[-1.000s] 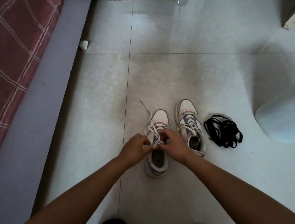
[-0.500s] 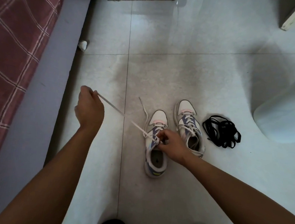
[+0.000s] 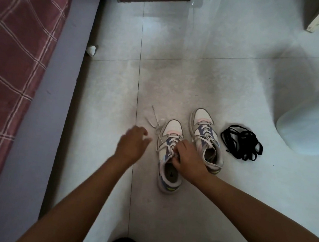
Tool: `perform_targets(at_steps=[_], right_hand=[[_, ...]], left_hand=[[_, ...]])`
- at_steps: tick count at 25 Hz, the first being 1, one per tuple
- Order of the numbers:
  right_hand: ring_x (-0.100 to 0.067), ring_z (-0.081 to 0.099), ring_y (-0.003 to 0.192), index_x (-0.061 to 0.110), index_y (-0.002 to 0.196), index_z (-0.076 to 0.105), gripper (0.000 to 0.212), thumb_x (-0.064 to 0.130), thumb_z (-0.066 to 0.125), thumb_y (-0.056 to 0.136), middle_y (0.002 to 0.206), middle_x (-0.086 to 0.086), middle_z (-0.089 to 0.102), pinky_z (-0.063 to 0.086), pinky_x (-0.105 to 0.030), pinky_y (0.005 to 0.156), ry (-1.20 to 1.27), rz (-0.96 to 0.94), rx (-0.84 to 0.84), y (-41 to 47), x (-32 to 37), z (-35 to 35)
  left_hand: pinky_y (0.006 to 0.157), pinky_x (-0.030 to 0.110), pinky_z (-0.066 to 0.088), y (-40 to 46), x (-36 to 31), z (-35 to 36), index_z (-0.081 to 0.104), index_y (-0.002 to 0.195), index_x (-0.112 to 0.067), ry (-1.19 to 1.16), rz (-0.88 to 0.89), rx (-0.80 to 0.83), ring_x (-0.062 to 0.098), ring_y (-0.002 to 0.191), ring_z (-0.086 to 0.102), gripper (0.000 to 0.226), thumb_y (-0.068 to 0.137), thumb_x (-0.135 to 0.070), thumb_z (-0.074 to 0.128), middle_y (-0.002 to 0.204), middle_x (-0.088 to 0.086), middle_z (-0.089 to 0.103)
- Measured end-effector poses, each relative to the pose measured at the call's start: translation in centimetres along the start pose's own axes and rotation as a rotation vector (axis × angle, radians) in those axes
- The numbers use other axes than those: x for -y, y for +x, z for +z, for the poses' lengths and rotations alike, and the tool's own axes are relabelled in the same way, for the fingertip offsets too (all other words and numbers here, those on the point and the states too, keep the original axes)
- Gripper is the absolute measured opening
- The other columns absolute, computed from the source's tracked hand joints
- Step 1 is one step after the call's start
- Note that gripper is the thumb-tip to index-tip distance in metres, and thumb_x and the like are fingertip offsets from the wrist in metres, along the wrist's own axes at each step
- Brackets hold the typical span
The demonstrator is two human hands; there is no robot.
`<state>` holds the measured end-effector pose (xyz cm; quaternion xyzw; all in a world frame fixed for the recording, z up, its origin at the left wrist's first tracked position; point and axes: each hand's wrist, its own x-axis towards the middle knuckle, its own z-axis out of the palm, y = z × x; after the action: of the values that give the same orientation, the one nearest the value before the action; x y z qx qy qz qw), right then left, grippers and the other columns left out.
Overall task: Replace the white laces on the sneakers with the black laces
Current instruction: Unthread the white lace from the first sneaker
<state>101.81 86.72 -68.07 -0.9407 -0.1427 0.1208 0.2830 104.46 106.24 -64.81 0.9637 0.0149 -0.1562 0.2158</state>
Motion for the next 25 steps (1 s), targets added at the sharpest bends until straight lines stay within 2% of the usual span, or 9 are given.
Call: perform_targets(at_steps=[2, 3, 7, 12, 14, 17, 20, 23, 25], right_hand=[[-0.033, 0.051, 0.091, -0.005, 0.091, 0.056, 0.013, 0.005, 0.058, 0.082, 0.099, -0.022, 0.054, 0.037, -0.039, 0.079, -0.029, -0.023, -0.012, -0.3, 0.2, 0.0], [-0.033, 0.051, 0.091, -0.005, 0.090, 0.056, 0.013, 0.004, 0.058, 0.082, 0.098, -0.023, 0.055, 0.036, -0.039, 0.079, -0.028, -0.023, -0.011, -0.3, 0.3, 0.0], [-0.033, 0.051, 0.093, -0.007, 0.097, 0.056, 0.017, 0.000, 0.056, 0.081, 0.100, -0.023, 0.055, 0.034, -0.035, 0.080, 0.017, 0.007, -0.019, -0.2, 0.3, -0.1], [-0.033, 0.050, 0.095, -0.005, 0.102, 0.052, 0.021, 0.001, 0.054, 0.082, 0.103, -0.022, 0.053, 0.034, -0.036, 0.078, 0.066, 0.041, 0.020, 0.0, 0.1, 0.0], [-0.034, 0.052, 0.095, -0.004, 0.103, 0.055, 0.021, -0.002, 0.054, 0.082, 0.103, -0.022, 0.054, 0.037, -0.037, 0.080, 0.070, -0.002, 0.049, 0.0, -0.2, -0.1], [-0.033, 0.054, 0.093, -0.003, 0.096, 0.063, 0.015, -0.001, 0.058, 0.081, 0.100, -0.022, 0.056, 0.042, -0.037, 0.080, 0.075, -0.097, 0.111, -0.3, -0.4, -0.4], [-0.031, 0.050, 0.094, -0.002, 0.091, 0.065, 0.011, -0.001, 0.057, 0.083, 0.101, -0.021, 0.052, 0.041, -0.037, 0.081, 0.071, -0.095, 0.122, -0.7, -0.5, -0.4], [-0.027, 0.045, 0.096, 0.002, 0.082, 0.063, 0.015, -0.005, 0.050, 0.085, 0.102, -0.017, 0.044, 0.039, -0.033, 0.088, 0.189, 0.018, 0.154, -1.0, 0.2, -0.4], [-0.024, 0.045, 0.088, 0.012, 0.065, 0.053, 0.032, -0.014, 0.045, 0.082, 0.089, -0.011, 0.044, 0.039, -0.020, 0.079, 0.411, 0.186, 0.154, -0.9, 0.5, -1.1]], left_hand=[[0.085, 0.037, 0.045, -2.0, -1.8, 4.1, 0.056, 0.110, -0.012, -0.101, 0.041, 0.193, 0.025, 0.102, 0.054, 0.030, 0.088, -0.032, 0.061, 0.114, 0.009, 0.054], [0.083, 0.037, 0.045, -2.6, -2.4, 5.6, 0.053, 0.109, -0.011, -0.099, 0.053, 0.203, 0.024, 0.101, 0.053, 0.031, 0.087, -0.030, 0.062, 0.114, 0.009, 0.052], [0.074, 0.034, 0.045, -2.8, -3.3, 7.6, 0.051, 0.109, -0.011, -0.147, 0.056, -0.007, 0.023, 0.099, 0.052, 0.026, 0.086, -0.020, 0.059, 0.112, 0.007, 0.052], [0.072, 0.040, 0.050, -3.1, -1.7, 7.0, 0.048, 0.092, -0.015, -0.468, 0.048, -0.057, 0.019, 0.081, 0.056, 0.011, 0.087, -0.013, 0.058, 0.088, 0.002, 0.059], [0.077, 0.038, 0.051, -3.3, -0.9, 6.9, 0.052, 0.096, -0.014, -0.463, 0.131, -0.054, 0.018, 0.086, 0.056, 0.009, 0.089, -0.008, 0.055, 0.094, 0.003, 0.058], [0.084, 0.023, 0.050, -3.6, -0.4, 7.0, 0.060, 0.103, -0.010, -0.417, 0.268, -0.041, 0.013, 0.096, 0.054, 0.016, 0.091, -0.001, 0.053, 0.109, 0.006, 0.052], [0.083, 0.023, 0.049, -3.7, -0.8, 7.2, 0.061, 0.089, -0.004, -0.350, 0.319, -0.024, 0.019, 0.095, 0.052, 0.009, 0.088, 0.003, 0.055, 0.109, 0.012, 0.047], [0.077, 0.005, 0.040, -3.6, -1.9, 6.5, 0.050, 0.076, -0.013, -0.474, 0.122, 0.023, 0.017, 0.091, 0.047, 0.020, 0.087, 0.003, 0.056, 0.106, 0.009, 0.041], [0.068, 0.009, 0.040, -3.5, -2.4, 5.4, 0.044, 0.066, -0.017, -0.703, -0.070, 0.057, 0.014, 0.080, 0.046, 0.032, 0.083, 0.000, 0.064, 0.094, 0.008, 0.045]])
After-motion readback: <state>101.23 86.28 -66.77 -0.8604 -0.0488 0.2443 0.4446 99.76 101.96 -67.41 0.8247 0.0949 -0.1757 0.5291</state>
